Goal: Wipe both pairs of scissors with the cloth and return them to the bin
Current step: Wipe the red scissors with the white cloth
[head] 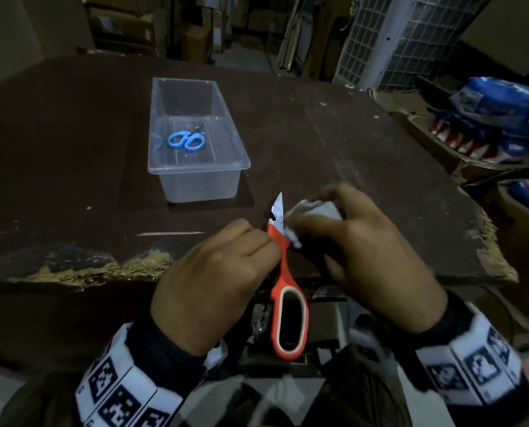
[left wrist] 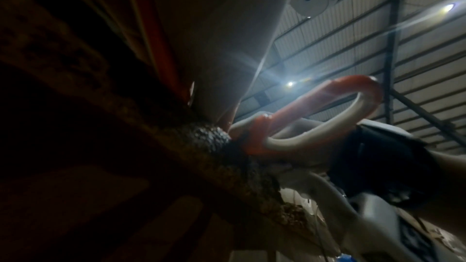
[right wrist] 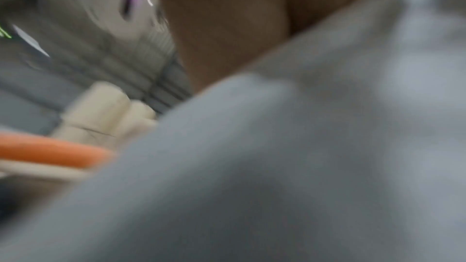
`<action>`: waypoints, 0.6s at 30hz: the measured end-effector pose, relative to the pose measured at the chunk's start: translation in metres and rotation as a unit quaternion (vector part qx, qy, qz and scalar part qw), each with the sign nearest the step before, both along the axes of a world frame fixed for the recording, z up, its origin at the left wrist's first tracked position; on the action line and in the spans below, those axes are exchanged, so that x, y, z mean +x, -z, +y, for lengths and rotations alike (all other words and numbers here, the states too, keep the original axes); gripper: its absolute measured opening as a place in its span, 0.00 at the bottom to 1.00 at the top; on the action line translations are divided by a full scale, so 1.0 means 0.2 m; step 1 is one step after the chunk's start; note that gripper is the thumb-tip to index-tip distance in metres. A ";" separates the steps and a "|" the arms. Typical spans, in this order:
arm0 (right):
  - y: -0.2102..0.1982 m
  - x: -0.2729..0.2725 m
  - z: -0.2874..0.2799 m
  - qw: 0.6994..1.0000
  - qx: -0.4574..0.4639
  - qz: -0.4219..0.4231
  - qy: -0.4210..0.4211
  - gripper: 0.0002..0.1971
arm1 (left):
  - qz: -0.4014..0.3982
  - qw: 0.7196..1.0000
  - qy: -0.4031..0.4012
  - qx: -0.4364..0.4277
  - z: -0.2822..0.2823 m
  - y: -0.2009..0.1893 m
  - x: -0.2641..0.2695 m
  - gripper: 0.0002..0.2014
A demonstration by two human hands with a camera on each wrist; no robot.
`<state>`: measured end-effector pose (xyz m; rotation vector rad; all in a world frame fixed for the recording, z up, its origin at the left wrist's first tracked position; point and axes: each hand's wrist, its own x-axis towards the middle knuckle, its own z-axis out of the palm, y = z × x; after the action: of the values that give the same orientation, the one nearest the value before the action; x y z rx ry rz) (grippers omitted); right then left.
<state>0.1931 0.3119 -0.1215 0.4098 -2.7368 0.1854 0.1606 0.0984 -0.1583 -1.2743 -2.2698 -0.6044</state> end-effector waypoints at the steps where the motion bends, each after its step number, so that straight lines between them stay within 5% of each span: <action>1: 0.01 0.03 -0.03 1.000 0.021 -0.003 -0.012 0.18 | 0.003 1.000 0.002 -0.002 -0.01 0.00 0.00 0.13; 14: -0.01 -0.08 0.15 0.989 0.113 0.008 0.099 0.10 | -0.020 1.000 0.010 0.016 -0.02 0.04 -0.04 0.08; 18: -0.06 -0.02 0.09 0.997 0.008 0.056 0.044 0.14 | -0.014 0.999 0.022 0.027 -0.03 0.03 -0.04 0.08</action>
<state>0.1889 0.3308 -0.1099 0.2947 -2.6412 0.1138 0.1517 0.0924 -0.1642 -1.2996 -2.2376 -0.6987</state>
